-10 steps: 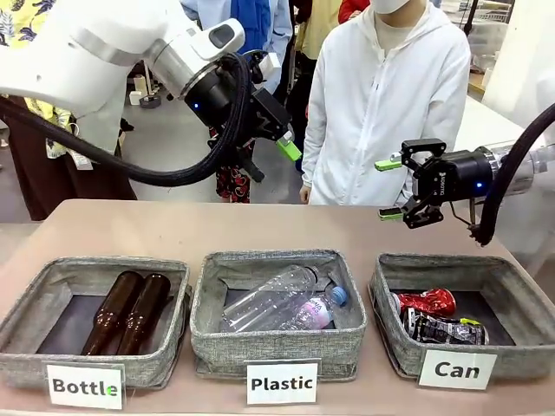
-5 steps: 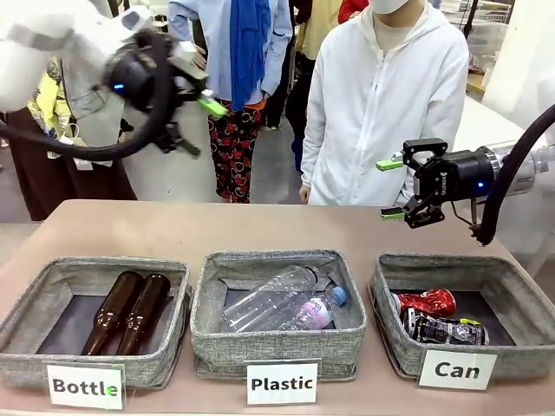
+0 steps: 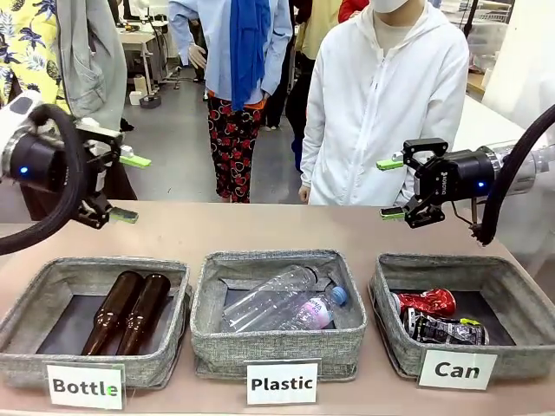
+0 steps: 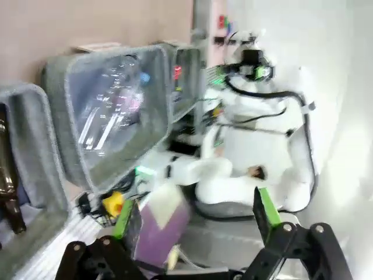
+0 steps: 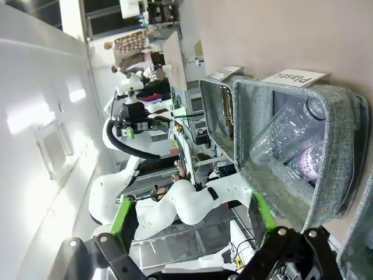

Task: Sort the can waste into the basket.
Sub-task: Pick up the can waste from the table and place it in the right Fabric basket.

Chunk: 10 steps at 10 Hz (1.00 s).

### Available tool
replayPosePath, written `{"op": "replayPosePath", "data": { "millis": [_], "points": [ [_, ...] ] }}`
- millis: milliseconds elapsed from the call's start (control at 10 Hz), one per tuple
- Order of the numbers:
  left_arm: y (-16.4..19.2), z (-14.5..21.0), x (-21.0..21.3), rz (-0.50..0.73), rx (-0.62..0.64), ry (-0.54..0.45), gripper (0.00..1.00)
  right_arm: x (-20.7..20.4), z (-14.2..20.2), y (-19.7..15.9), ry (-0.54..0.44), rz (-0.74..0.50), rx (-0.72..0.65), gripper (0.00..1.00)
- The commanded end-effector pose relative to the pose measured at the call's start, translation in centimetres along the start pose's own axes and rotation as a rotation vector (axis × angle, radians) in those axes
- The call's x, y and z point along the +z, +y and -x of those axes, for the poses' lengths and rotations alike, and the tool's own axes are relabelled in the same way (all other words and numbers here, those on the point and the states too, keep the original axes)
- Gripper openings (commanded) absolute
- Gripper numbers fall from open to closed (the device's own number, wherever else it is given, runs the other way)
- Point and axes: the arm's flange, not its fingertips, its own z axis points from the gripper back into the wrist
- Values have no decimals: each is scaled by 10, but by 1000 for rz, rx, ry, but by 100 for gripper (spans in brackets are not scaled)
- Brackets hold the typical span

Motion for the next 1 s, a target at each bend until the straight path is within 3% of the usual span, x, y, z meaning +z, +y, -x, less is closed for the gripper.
{"op": "replayPosePath", "data": {
  "millis": [0,100,900],
  "points": [
    [-15,-15,-14,173,54,-104,100,0,0,2,-1,11,7,100],
    [0,0,0,0,0,0,100,0,0,2,-1,11,7,100],
    [0,0,0,0,0,0,100,0,0,2,-1,11,7,100]
  ]
}}
